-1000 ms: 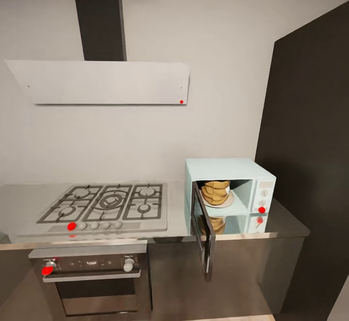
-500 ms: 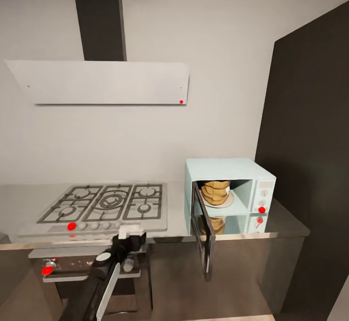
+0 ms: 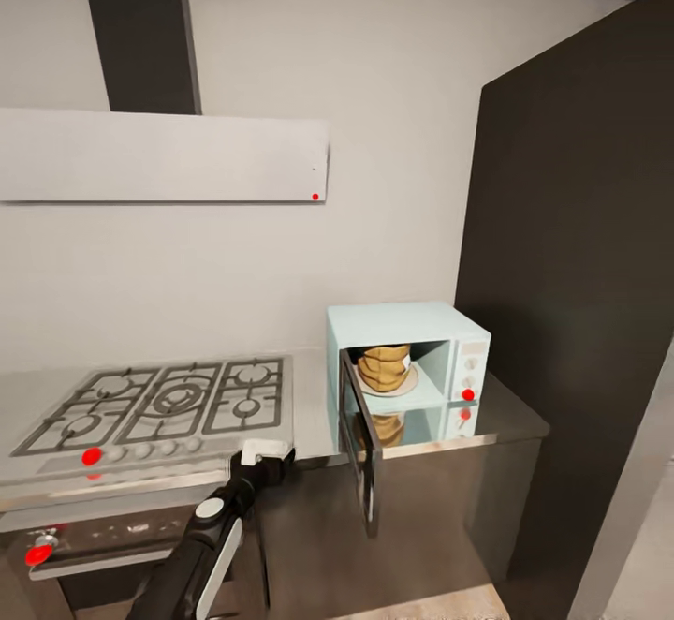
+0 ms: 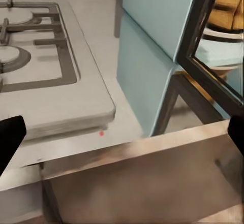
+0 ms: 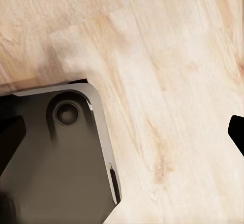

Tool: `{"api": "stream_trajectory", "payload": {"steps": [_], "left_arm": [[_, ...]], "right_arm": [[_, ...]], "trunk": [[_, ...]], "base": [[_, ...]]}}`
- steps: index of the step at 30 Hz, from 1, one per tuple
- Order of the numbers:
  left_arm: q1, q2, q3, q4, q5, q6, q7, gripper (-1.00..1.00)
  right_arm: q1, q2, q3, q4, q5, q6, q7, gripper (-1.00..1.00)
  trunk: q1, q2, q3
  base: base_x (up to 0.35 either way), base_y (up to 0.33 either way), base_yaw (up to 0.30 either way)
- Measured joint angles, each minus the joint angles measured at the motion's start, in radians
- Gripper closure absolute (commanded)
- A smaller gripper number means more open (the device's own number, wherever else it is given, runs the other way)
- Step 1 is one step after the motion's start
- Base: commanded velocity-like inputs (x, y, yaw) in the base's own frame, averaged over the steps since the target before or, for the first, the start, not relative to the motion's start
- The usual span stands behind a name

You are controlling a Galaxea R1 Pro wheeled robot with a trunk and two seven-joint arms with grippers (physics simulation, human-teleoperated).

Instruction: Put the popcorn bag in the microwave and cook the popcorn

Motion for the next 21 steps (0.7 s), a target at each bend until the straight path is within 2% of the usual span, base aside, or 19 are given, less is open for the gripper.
{"api": "stream_trajectory", "payload": {"steps": [6, 16, 19, 21], "left_arm": [[0.000, -0.001, 0.000, 0.008, 0.000, -0.009, 0.000, -1.00], [0.000, -0.001, -0.002, 0.013, 0.000, -0.001, -0.010, -1.00], [0.000, 0.000, -0.003, 0.014, -0.003, -0.003, -0.071, -1.00], [0.000, -0.001, -0.003, 0.014, -0.002, -0.007, -0.143, -1.00]], "right_arm": [[0.000, 0.000, 0.000, 0.000, 0.000, 0.000, 0.000, -1.00], [0.000, 0.000, 0.000, 0.000, 0.000, 0.000, 0.000, -1.00], [0.000, 0.000, 0.000, -0.001, 0.000, 0.000, 0.000, -1.00], [0.000, 0.000, 0.000, -0.001, 0.000, 0.000, 0.000, -1.00]], "trunk": [[0.000, 0.000, 0.000], [0.000, 0.000, 0.000], [0.000, 0.000, 0.000], [0.000, 0.000, 0.000]], "base": [[0.018, -0.014, -0.184], [0.225, -0.183, -0.138], [0.257, -0.199, -0.100], [0.147, -0.120, -0.014]]}}
